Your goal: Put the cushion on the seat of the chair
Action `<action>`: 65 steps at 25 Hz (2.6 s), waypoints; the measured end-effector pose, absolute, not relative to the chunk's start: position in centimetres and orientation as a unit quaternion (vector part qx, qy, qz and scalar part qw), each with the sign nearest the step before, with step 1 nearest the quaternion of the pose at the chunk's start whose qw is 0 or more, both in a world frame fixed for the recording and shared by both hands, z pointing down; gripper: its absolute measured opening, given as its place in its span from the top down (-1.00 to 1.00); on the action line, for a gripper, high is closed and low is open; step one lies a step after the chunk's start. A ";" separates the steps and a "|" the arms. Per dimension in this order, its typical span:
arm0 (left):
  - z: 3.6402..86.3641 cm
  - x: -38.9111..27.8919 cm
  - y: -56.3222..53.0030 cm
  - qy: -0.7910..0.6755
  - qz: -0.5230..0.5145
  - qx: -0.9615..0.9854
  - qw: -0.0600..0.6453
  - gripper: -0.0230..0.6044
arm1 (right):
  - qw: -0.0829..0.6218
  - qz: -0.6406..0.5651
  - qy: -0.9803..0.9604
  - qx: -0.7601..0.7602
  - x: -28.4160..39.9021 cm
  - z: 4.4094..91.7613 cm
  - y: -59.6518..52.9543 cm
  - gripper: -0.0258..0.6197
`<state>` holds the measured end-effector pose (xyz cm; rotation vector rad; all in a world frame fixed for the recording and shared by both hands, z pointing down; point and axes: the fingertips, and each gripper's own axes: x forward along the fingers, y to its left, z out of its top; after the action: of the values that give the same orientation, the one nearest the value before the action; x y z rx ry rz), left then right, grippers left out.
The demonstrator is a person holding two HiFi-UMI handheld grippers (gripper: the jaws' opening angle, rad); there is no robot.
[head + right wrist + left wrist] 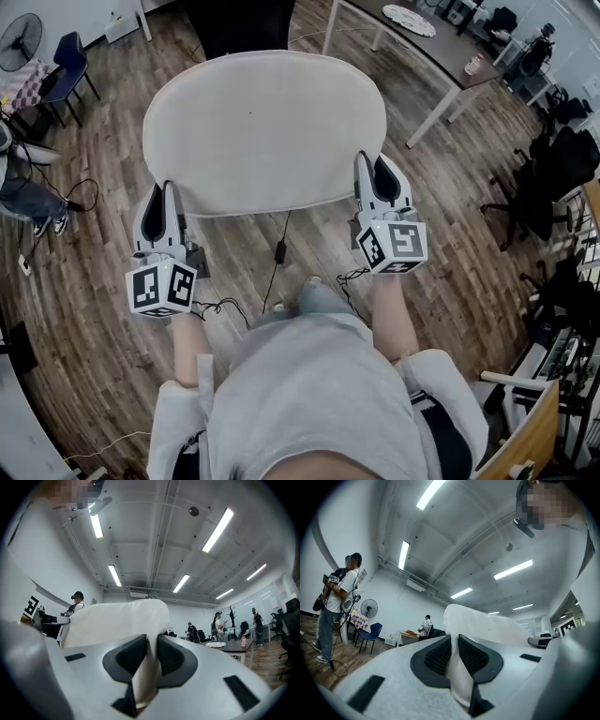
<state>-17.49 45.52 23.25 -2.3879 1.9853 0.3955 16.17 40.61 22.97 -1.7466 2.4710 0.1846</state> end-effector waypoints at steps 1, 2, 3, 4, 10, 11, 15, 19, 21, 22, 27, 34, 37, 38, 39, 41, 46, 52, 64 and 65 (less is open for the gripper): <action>23.3 -17.3 45.4 0.633 0.127 -0.763 0.004 0.76 | 0.054 0.062 0.813 -0.577 16.4 23.0 40.6 0.73; 23.4 -17.1 45.2 0.632 0.127 -0.764 0.003 0.75 | 0.052 0.062 0.812 -0.578 16.6 23.0 40.5 0.73; 23.5 -16.8 45.0 0.632 0.127 -0.765 0.001 0.75 | 0.052 0.060 0.811 -0.580 16.9 23.1 40.4 0.73; 23.7 -16.5 44.8 0.631 0.127 -0.765 -0.001 0.75 | 0.051 0.058 0.811 -0.580 17.2 23.3 40.3 0.73; 24.2 -15.5 43.0 0.631 0.119 -0.766 -0.002 0.76 | 0.056 0.042 0.810 -0.583 18.3 24.2 38.3 0.73; 24.1 -15.5 42.6 0.633 0.118 -0.765 -0.002 0.75 | 0.056 0.040 0.811 -0.581 18.3 24.2 37.7 0.73; 24.2 -15.5 40.4 0.641 0.114 -0.759 0.000 0.75 | 0.060 0.037 0.815 -0.576 18.4 24.5 35.0 0.73; 24.6 -15.2 37.4 0.647 0.112 -0.754 -0.001 0.75 | 0.062 0.032 0.819 -0.569 18.6 25.0 31.4 0.73; 24.6 -14.7 35.7 0.649 0.112 -0.752 -0.002 0.75 | 0.062 0.029 0.821 -0.567 19.0 25.1 29.4 0.73; 24.5 -14.5 34.9 0.651 0.111 -0.751 -0.002 0.75 | 0.062 0.028 0.822 -0.565 19.2 25.1 28.3 0.73; 24.0 -13.6 30.3 0.662 0.111 -0.741 0.000 0.75 | 0.067 0.027 0.828 -0.556 19.8 24.5 22.9 0.73; 23.9 -12.0 25.5 0.675 0.106 -0.730 0.005 0.75 | 0.073 0.023 0.838 -0.540 21.1 24.5 16.8 0.73; 23.7 -11.5 23.7 0.680 0.108 -0.725 0.006 0.75 | 0.075 0.021 0.842 -0.533 21.6 24.5 14.7 0.73; 23.7 -11.2 23.3 0.681 0.110 -0.724 0.006 0.75 | 0.076 0.020 0.844 -0.531 21.9 24.5 14.2 0.73; 23.6 -10.8 22.8 0.682 0.112 -0.722 0.006 0.75 | 0.078 0.018 0.845 -0.529 22.2 24.5 13.7 0.73; 23.4 -10.1 22.0 0.684 0.114 -0.721 0.009 0.75 | 0.083 0.015 0.847 -0.526 22.9 24.3 12.7 0.73; 23.3 -9.3 20.4 0.688 0.107 -0.718 0.016 0.75 | 0.090 0.007 0.850 -0.520 23.4 24.7 10.5 0.73; 23.5 -9.9 19.0 0.692 0.102 -0.714 0.014 0.75 | 0.091 -0.003 0.853 -0.514 22.7 25.2 8.5 0.73; 24.1 -13.0 10.5 0.673 0.101 -0.732 0.003 0.75 | 0.079 -0.001 0.837 -0.541 20.2 25.4 1.7 0.73; 24.2 -13.5 9.6 0.671 0.101 -0.734 0.002 0.75 | 0.078 -0.001 0.836 -0.543 19.7 25.4 1.0 0.73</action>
<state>-13.48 9.62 24.18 -2.3045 2.1060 0.3174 19.74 1.04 25.38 -1.6271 2.5026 -0.0027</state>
